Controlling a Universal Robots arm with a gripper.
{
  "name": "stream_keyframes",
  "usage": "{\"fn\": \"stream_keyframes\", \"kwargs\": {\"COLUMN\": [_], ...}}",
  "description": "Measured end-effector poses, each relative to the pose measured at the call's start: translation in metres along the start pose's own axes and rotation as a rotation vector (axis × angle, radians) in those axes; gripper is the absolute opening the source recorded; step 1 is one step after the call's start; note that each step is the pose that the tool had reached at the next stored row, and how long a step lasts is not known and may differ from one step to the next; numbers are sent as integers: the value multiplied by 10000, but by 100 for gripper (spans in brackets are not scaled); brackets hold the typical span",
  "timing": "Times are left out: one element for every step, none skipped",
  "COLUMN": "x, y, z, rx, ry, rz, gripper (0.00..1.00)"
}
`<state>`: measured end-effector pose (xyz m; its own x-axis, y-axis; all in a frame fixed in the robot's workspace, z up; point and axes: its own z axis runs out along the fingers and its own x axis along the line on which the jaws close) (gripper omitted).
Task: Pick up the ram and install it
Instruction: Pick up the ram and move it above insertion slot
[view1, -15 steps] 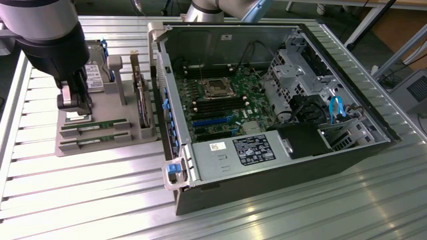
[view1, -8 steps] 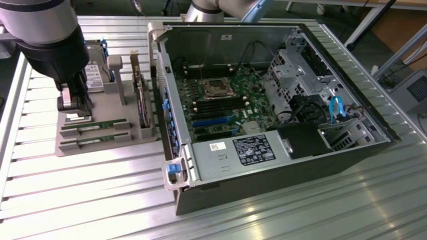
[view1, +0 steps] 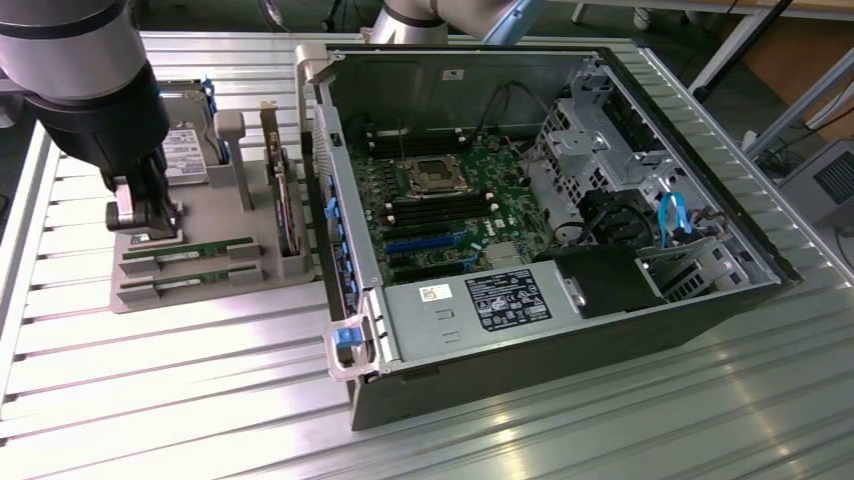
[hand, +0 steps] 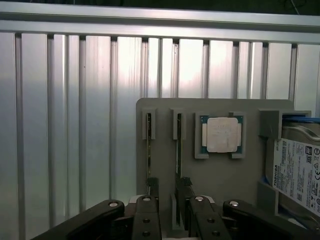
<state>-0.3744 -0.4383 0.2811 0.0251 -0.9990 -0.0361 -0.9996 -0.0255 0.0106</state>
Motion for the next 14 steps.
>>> {"fn": "stream_keyframes", "kwargs": {"x": [0, 0, 0, 1, 1, 2, 2, 2, 2, 3, 4, 4, 7, 10], "y": [11, 17, 28, 35, 37, 38, 38, 39, 39, 39, 39, 39, 40, 40], "z": [11, 18, 31, 40, 49, 59, 71, 81, 94, 108, 126, 139, 144, 148], "rx": [2, 2, 0, 0, 0, 0, 0, 0, 0, 0, 0, 0, -1, 0], "ry": [-2, -2, -1, 0, 0, 0, -1, 0, -1, -1, 0, 0, 0, 3], "rz": [0, 0, 0, 0, -1, -2, -1, 0, 0, 0, 0, 0, 1, 1], "gripper": [30, 30, 30, 30, 30, 30, 30, 30, 30, 30, 30, 30, 30, 30]}}
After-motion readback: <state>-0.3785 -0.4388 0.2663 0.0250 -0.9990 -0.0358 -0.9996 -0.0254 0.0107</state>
